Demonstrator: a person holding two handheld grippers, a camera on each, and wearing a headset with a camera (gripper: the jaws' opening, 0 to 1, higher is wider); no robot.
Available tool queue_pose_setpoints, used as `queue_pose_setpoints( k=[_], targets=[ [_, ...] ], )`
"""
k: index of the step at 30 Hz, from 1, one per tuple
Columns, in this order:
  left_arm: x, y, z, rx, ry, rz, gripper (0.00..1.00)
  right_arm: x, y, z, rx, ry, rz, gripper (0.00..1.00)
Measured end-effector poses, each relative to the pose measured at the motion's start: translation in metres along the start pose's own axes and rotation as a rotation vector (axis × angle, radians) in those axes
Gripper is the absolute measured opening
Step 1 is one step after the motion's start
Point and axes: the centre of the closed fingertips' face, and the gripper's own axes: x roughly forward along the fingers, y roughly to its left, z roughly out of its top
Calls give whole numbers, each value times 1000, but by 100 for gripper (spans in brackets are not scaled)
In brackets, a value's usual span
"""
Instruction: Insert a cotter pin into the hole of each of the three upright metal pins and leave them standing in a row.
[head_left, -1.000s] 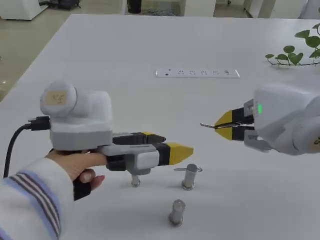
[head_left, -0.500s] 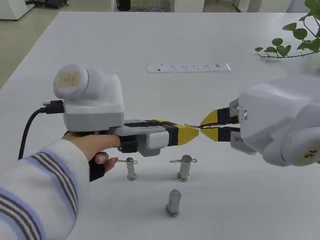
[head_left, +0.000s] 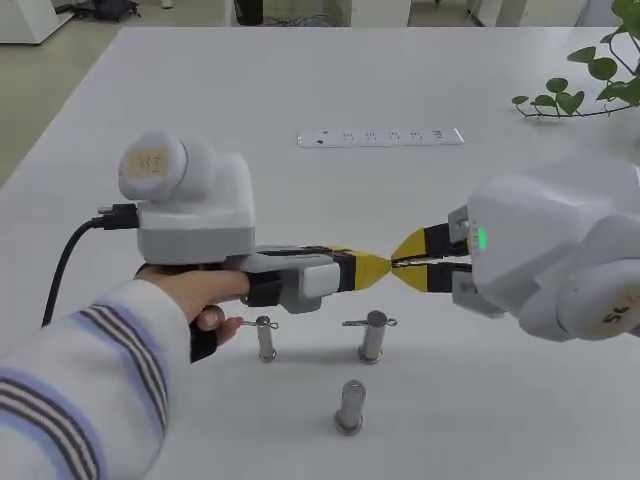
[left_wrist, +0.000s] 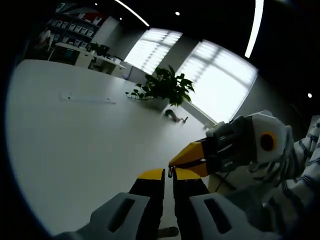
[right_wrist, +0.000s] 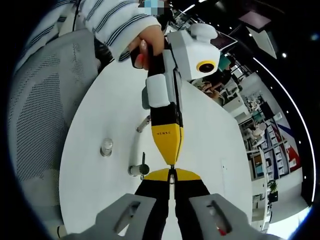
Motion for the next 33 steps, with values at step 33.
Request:
queue_pose_setpoints(
  k=[33],
  targets=[
    [-41,-9,9,522,45,-37,0,4,13,1,527,-201,212,24]
  ],
)
